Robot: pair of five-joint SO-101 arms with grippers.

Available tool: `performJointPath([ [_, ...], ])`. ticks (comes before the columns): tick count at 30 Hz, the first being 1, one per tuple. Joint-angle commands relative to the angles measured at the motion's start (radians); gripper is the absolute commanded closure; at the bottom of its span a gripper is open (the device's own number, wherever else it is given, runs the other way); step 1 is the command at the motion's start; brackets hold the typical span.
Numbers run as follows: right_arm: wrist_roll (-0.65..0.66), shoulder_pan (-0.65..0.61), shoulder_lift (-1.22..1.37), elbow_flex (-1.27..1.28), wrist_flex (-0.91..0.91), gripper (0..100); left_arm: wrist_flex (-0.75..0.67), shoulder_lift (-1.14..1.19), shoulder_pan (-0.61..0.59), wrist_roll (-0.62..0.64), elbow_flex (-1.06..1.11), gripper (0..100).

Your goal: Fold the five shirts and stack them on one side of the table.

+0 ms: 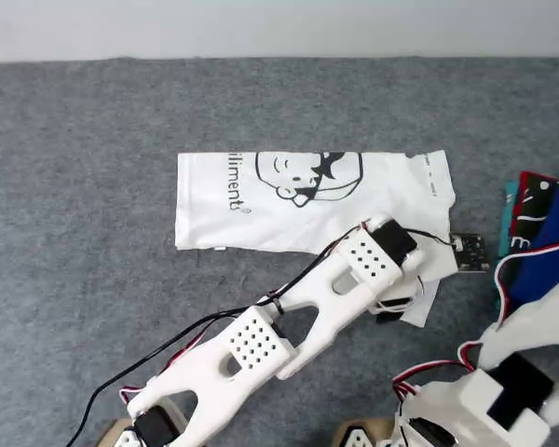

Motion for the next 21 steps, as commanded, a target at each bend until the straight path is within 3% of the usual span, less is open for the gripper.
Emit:
performJointPath([
  [1,-0.006,0.010,-0.053,-0.002,0.039,98.3,-0.031,0.002,-0.008,0.006,-0.056,95],
  [4,-0.006,0.010,-0.065,-0.002,0.041,98.3,-0.028,0.002,-0.008,0.005,-0.056,99],
  [14,-0.003,0.012,-0.143,0.101,0.039,98.3,0.034,-0.129,-0.003,-0.012,-0.054,99],
  [21,0.087,0.010,-0.242,0.250,0.038,98.3,0.012,-0.232,-0.026,-0.017,-0.001,99],
])
